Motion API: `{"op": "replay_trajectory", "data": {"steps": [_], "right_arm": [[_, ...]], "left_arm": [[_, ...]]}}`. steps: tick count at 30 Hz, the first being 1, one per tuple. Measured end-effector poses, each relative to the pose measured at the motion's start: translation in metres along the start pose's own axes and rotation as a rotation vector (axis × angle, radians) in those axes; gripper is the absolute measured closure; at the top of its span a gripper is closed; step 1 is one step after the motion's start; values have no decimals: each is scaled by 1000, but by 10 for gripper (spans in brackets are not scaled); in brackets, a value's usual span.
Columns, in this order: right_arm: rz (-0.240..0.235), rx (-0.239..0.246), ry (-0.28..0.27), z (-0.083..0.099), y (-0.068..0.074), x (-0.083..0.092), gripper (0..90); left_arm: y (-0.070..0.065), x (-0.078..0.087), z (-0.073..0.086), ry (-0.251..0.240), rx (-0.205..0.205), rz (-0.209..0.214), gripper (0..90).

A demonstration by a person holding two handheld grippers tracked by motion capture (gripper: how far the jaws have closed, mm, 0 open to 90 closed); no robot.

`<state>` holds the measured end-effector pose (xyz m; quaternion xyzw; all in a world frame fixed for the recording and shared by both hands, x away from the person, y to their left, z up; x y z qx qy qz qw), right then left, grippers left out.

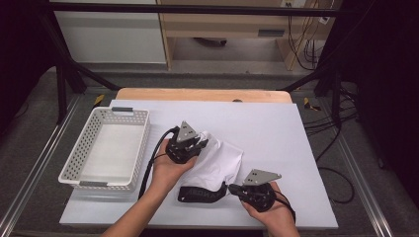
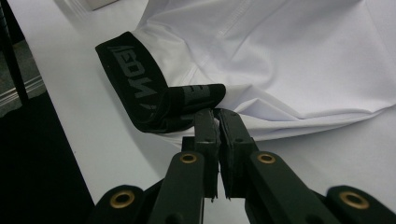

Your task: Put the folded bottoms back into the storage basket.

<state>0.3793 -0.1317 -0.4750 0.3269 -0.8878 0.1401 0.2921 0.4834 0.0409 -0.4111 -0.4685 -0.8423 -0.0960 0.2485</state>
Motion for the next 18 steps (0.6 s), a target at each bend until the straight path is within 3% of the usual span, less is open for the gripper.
{"op": "replay_trajectory", "data": {"steps": [18], "right_arm": [[-28,-1,-13,-12,5,-5,872]], "left_arm": [[7,17,-2,-23,10,-20,814]]}}
Point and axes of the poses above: each handheld gripper's, and its own axes: x roughly backward along the jaws, z roughly out of its underside, y roughly to its left, the point moved 6 cm from there along -x, roughly forward along the jaws, and after that the axes turned 12 degrees about z, right-handed, at the moved point
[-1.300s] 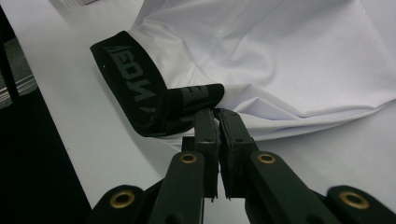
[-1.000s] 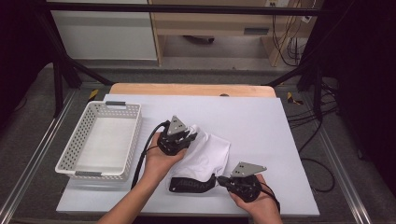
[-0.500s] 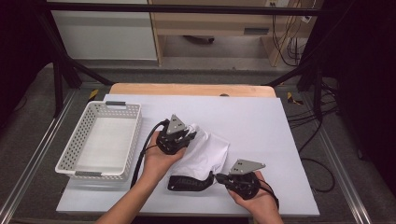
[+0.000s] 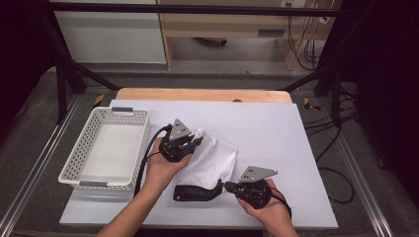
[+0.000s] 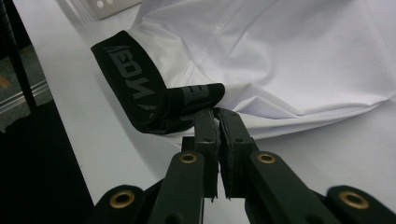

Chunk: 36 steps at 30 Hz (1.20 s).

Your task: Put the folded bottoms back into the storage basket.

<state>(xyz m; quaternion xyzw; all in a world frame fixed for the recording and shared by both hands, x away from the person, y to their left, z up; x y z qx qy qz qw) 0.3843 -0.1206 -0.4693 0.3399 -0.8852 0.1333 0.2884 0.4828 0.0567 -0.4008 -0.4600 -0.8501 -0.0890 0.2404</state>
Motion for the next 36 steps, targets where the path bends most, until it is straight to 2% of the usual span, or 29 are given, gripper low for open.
{"op": "replay_trajectory", "data": {"steps": [6,10,15,20,24,28,33,36], "right_arm": [[-15,0,-6,-3,2,-3,872],[-8,-11,-5,-6,0,-2,872],[-2,-7,-19,-13,-1,3,872],[-3,-11,-18,-20,-1,4,872],[-5,15,-19,-27,4,1,872],[-5,18,-26,-33,7,-1,872],[-13,47,-17,-42,9,-3,873],[-20,56,-28,-48,9,-5,873]], "left_arm": [[-2,4,-4,-1,-19,-7,814],[-1,2,-4,-1,-6,-5,814],[-1,3,-7,-18,-5,-5,815],[1,15,-16,-57,-1,-6,815],[6,20,-18,-59,8,-13,815],[6,28,-21,-91,19,-9,815],[10,36,-24,-74,4,-17,815],[18,39,-26,-76,5,-27,815]]}}
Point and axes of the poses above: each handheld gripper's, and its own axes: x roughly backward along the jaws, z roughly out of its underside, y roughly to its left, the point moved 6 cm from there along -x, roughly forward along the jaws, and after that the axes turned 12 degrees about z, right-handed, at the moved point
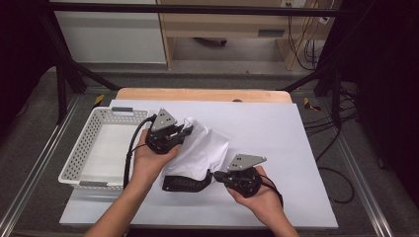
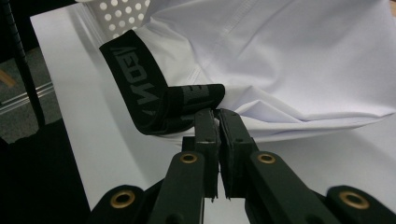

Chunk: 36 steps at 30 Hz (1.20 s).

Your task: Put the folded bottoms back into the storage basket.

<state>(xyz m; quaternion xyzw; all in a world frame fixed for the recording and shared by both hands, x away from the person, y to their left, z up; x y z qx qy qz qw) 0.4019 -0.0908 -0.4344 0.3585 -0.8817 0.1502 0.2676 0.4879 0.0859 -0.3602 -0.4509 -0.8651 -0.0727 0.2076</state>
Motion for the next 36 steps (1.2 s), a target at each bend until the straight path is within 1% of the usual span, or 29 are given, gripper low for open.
{"op": "replay_trajectory", "data": {"steps": [2,5,8,10,12,15,21,22,27,30,31,32,33,36], "right_arm": [[-5,2,5,-3,-1,-3,873],[-3,19,12,-9,-1,-6,873],[-8,26,-9,-17,0,-8,872],[-14,22,-17,-22,0,-9,873],[-20,27,-31,-28,2,-10,873],[-27,44,-50,-38,4,-10,873],[-31,38,-57,-51,5,-19,872],[-33,43,-60,-53,6,-20,873],[-40,33,-66,-56,6,-27,873],[-45,18,-74,-59,5,-30,873],[-50,15,-75,-60,5,-31,873],[-52,12,-78,-61,5,-32,873],[-52,12,-82,-62,5,-32,873],[-57,11,-86,-67,6,-31,873]], "left_arm": [[5,3,-2,-10,10,-5,815],[9,10,-8,-20,8,-15,815],[12,15,-14,-27,7,-24,815],[17,18,-18,-21,3,-37,815],[21,22,-22,-34,9,-47,815],[24,27,-27,-47,3,-52,815],[32,33,-28,-30,-10,-71,815],[34,34,-28,-27,-10,-74,815],[41,37,-30,-21,-10,-85,815],[43,39,-33,-14,-18,-93,815],[44,40,-35,-18,-30,-99,815],[45,41,-36,-16,-33,-101,815],[44,42,-36,-9,-27,-99,815],[46,44,-38,0,-35,-108,815]]}}
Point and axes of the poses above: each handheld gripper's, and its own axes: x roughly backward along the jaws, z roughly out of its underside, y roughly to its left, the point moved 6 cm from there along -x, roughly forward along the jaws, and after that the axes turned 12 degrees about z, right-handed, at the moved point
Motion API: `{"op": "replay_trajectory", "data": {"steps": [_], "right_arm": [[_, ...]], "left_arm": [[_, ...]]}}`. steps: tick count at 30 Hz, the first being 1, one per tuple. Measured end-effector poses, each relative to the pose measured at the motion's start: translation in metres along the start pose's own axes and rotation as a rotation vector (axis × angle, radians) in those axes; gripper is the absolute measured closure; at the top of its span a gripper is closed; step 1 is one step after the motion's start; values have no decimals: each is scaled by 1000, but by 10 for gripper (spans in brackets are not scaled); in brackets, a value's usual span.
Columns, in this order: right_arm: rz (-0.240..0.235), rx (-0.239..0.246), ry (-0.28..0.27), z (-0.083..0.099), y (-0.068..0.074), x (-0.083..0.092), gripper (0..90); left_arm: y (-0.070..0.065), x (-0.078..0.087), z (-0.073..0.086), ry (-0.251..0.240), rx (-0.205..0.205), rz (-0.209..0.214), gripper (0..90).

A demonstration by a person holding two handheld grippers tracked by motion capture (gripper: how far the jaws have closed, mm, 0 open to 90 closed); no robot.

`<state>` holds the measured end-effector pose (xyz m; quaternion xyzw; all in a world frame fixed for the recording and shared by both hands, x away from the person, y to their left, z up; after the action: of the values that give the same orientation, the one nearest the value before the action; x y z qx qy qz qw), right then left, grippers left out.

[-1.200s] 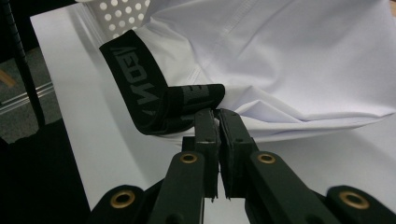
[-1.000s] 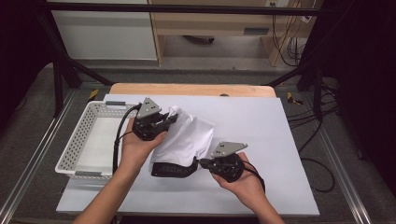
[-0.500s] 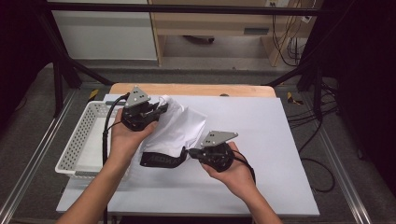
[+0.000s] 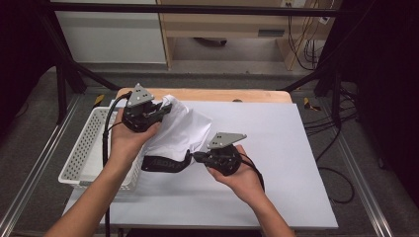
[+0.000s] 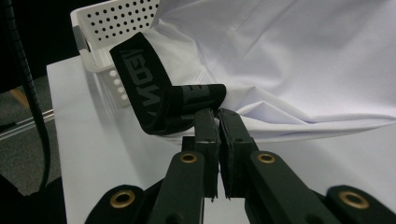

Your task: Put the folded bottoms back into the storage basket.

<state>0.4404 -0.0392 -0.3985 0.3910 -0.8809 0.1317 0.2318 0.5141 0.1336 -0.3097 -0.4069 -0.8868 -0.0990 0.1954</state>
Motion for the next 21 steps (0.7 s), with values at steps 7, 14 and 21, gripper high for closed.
{"op": "replay_trajectory", "data": {"steps": [7,14,21], "right_arm": [[-13,18,-16,-14,3,3,872],[-14,39,-30,-28,7,5,873],[-17,41,-27,-36,4,4,872]], "left_arm": [[8,10,-7,-14,4,-22,815],[13,17,-18,-26,7,-36,816],[13,22,-26,-31,-5,-42,816]]}}
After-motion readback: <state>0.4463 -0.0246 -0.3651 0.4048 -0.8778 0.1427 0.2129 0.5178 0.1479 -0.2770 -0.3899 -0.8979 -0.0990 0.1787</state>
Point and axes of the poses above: each handheld gripper's, and its own axes: x roughly backward along the jaws, z roughly out of its underside, y roughly to its left, the point moved 6 cm from there along -x, roughly forward along the jaws, and after that the axes turned 12 degrees about z, right-handed, at the moved point
